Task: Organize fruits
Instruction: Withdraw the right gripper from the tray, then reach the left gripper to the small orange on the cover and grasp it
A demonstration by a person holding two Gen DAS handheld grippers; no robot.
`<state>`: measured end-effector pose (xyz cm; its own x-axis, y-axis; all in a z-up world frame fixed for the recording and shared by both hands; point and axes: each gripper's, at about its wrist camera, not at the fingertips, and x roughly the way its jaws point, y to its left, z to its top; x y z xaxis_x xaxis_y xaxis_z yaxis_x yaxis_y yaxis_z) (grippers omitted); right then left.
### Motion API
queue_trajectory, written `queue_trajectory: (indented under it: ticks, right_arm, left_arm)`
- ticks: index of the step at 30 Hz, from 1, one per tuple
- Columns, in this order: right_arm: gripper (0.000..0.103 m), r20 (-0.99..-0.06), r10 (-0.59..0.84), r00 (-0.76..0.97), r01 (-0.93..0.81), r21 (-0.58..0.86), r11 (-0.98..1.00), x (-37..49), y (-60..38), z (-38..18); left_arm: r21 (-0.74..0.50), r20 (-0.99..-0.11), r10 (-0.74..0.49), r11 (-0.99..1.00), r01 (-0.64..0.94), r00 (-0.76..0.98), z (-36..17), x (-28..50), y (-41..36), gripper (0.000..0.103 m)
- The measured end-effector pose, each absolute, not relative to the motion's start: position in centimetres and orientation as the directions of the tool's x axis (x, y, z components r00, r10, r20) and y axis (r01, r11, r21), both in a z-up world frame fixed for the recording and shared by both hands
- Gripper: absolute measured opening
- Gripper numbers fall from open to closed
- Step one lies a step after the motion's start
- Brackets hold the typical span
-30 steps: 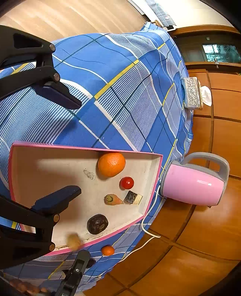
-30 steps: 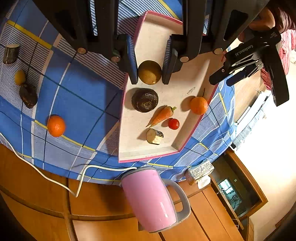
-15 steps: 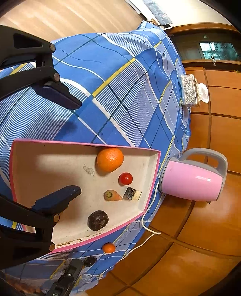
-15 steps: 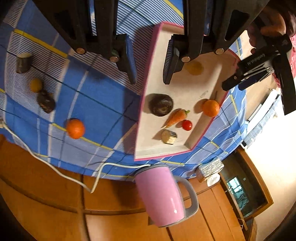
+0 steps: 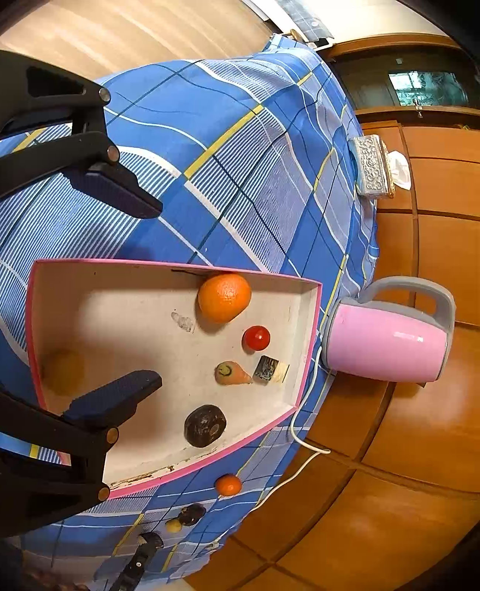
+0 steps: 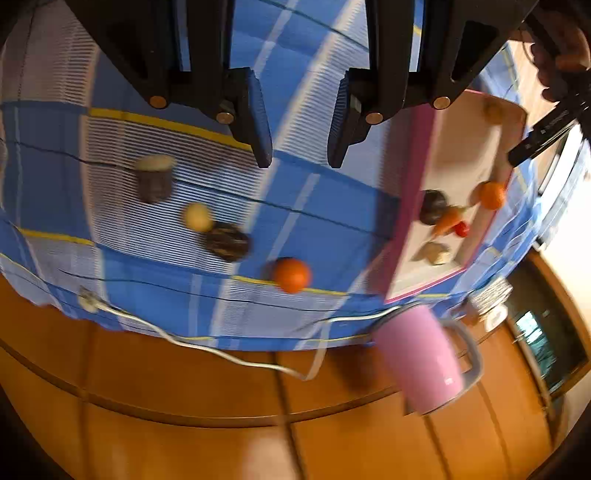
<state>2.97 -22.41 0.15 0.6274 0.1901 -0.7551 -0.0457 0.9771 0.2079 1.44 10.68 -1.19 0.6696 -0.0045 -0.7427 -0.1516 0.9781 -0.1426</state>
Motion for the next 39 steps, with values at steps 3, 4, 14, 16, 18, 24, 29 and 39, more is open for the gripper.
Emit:
queue_trajectory:
  ticks: [3,4,14,16,18,24,29,39]
  right_arm:
    - [0.031,-0.758,0.128,0.639,0.036,0.196,0.980,2.4,-24.8,-0.1]
    - [0.031,-0.759,0.112,0.641,0.057,0.193,0.979,2.2,-25.5,-0.2]
    - [0.031,-0.772,-0.221,0.597,0.424,0.070,0.903,-0.8,-34.2,-1.7]
    - [0.031,-0.777,-0.294,0.557,0.509,0.040,0.860,-1.4,-36.1,-2.5]
    - [0.033,-0.771,-0.360,0.525,0.566,0.000,0.825,-1.9,-37.2,-3.1]
    - [0.037,-0.753,-0.434,0.495,0.635,-0.028,0.772,-2.6,-38.5,-4.8]
    - [0.038,-0.734,-0.450,0.509,0.639,-0.029,0.769,-2.8,-38.3,-5.0]
    - [0.039,-0.725,-0.465,0.508,0.641,-0.043,0.766,-2.6,-37.8,-5.2]
  left_arm:
    - [-0.144,-0.740,-0.010,0.979,-0.144,0.672,-1.1,1.4,10.5,0.085]
    - [-0.144,-0.740,-0.012,0.979,-0.141,0.673,-1.1,1.5,10.5,0.085]
    - [-0.142,-0.727,-0.049,0.987,-0.079,0.685,0.0,2.1,9.0,0.085]
    - [-0.137,-0.725,-0.064,0.989,-0.052,0.686,0.3,2.3,8.3,0.085]
    - [-0.140,-0.723,-0.085,0.990,-0.025,0.686,0.6,2.6,7.7,0.085]
    - [-0.150,-0.714,-0.161,0.986,0.075,0.681,2.1,4.3,4.8,0.085]
    - [-0.158,-0.695,-0.234,0.972,0.173,0.680,3.8,6.5,1.4,0.085]
    - [-0.189,-0.738,-0.352,0.927,0.324,0.577,3.4,12.8,-5.9,0.078]
